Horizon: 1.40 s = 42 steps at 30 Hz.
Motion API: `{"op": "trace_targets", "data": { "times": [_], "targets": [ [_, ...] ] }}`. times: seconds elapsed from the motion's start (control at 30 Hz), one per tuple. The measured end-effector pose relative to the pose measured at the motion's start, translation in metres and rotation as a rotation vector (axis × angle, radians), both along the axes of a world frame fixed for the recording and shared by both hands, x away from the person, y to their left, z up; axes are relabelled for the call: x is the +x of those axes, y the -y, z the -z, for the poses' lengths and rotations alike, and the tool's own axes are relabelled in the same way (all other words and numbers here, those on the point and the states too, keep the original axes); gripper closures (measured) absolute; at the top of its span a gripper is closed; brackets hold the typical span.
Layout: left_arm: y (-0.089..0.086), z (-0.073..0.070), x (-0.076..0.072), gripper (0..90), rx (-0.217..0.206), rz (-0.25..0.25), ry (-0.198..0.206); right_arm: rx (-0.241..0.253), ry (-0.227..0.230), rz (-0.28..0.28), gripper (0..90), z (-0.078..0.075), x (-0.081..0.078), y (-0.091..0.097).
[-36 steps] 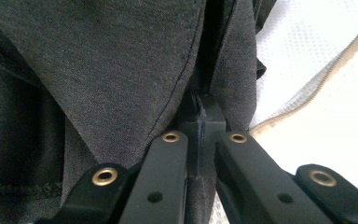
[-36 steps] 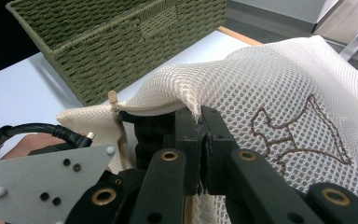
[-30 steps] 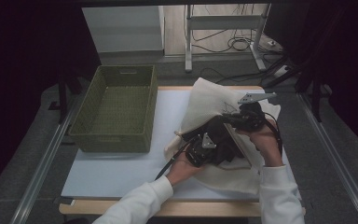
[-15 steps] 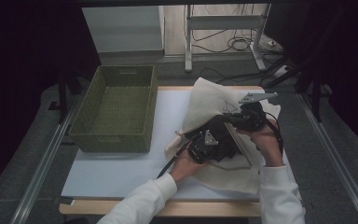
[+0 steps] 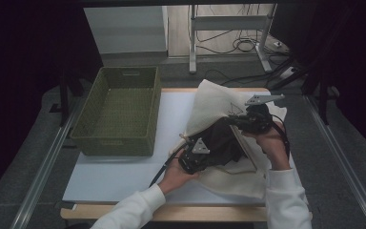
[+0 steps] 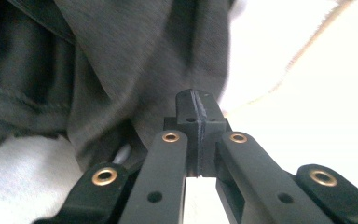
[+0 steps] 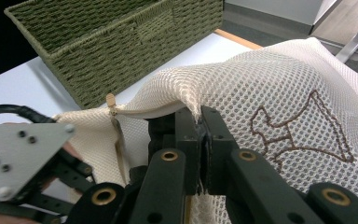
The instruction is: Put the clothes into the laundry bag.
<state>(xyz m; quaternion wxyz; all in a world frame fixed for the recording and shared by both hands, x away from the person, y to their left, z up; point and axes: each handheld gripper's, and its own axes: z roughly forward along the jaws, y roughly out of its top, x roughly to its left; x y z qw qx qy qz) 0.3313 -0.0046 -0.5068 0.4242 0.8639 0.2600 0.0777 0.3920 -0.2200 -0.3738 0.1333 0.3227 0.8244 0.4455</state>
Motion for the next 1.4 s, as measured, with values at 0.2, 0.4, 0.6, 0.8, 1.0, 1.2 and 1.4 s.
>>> {"op": "trace_targets", "data": {
  "times": [0.2,0.4,0.6,0.8,1.0,1.2,1.4],
  "targets": [
    [0.010,0.013,0.003,89.8,0.045,0.003,-0.010,-0.001,0.001,-0.001,86.9,0.001,0.000,-0.001],
    [0.021,0.020,0.013,89.9,0.052,-0.015,-0.018,0.002,0.001,-0.001,86.9,0.001,0.000,0.000],
    [0.030,0.022,0.020,89.9,0.091,-0.033,0.007,-0.001,0.002,0.000,86.9,0.000,-0.001,0.000],
    [0.033,0.022,0.027,89.9,0.109,-0.047,0.010,-0.003,0.001,-0.004,86.9,0.000,-0.001,-0.001],
    [0.035,0.022,0.032,90.0,0.109,-0.069,0.018,-0.004,0.003,-0.008,86.9,-0.001,-0.002,-0.002],
    [0.039,0.022,0.037,90.0,0.119,-0.088,0.033,-0.001,0.003,-0.014,87.0,-0.002,-0.003,-0.003],
    [0.040,0.022,0.042,89.9,0.117,-0.099,0.038,0.002,0.004,-0.018,86.9,-0.002,-0.003,-0.003]
  ]
}}
